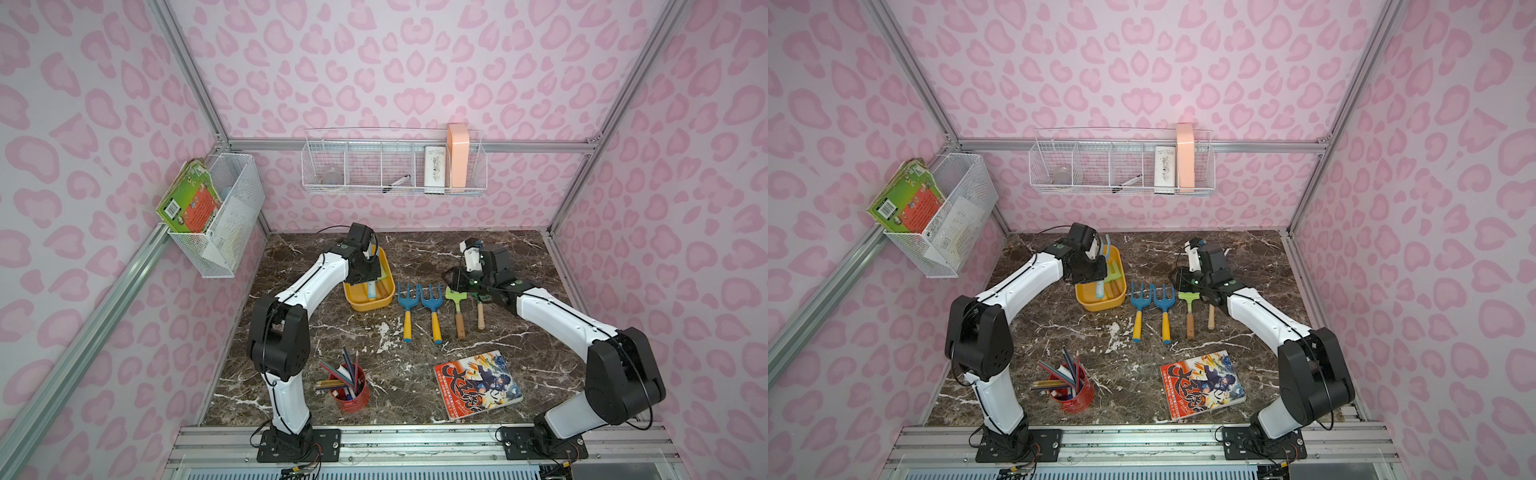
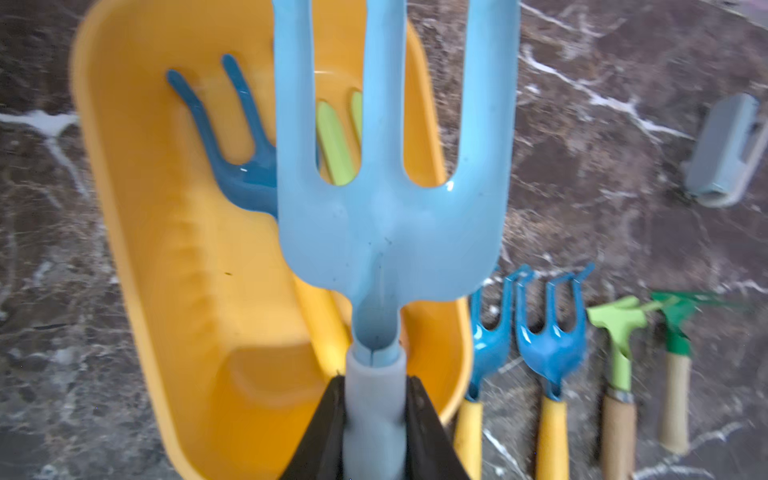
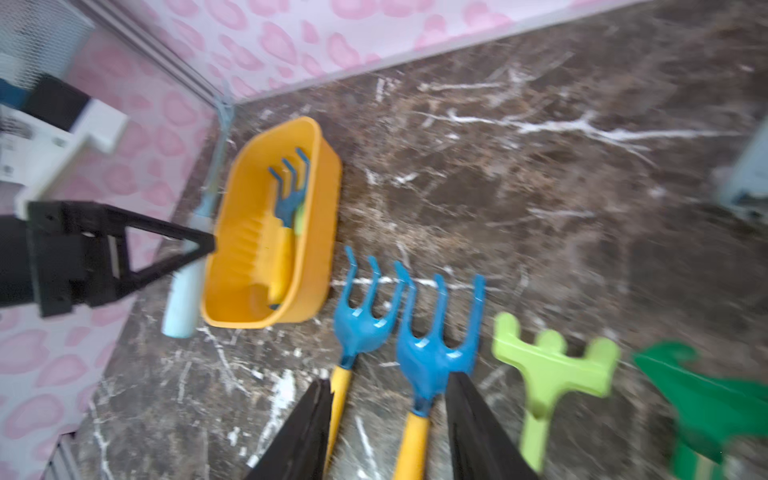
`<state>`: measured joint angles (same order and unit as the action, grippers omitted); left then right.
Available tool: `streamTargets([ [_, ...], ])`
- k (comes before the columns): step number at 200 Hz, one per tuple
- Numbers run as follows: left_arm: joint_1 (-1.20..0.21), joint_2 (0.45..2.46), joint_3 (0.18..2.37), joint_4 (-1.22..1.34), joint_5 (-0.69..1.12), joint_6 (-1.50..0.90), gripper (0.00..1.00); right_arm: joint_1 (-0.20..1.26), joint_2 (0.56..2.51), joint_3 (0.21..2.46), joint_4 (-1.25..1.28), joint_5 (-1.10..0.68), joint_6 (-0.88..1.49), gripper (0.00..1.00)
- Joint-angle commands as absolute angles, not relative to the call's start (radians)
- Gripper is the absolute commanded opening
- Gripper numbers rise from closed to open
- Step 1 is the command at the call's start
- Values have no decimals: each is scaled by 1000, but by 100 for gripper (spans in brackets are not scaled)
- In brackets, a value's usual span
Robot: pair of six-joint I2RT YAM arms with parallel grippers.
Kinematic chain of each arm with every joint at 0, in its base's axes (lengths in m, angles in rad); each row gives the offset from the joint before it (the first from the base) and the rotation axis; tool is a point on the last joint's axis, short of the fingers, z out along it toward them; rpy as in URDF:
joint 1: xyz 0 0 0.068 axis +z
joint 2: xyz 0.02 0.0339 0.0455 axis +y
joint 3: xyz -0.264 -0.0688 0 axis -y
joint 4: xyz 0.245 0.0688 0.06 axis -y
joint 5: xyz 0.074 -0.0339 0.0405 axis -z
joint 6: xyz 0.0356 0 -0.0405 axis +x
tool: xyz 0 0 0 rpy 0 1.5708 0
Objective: Take the hand rake out of the storage box
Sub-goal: Pick up the rake from the storage box.
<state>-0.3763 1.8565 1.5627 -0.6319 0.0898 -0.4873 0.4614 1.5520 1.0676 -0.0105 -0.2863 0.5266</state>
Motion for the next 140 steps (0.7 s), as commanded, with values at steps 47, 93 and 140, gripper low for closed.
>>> streamTargets([
  [47,-483,1799,1549,-556,231,-486,19,535,1680,1131,317,-318,716,50],
  [93,-505,1806,1551,-563,230,-474,19,582,1757,1215,305,-303,728,51],
  [140,-514,1801,1552,-563,222,-473,19,600,1826,1299,237,-283,747,49],
])
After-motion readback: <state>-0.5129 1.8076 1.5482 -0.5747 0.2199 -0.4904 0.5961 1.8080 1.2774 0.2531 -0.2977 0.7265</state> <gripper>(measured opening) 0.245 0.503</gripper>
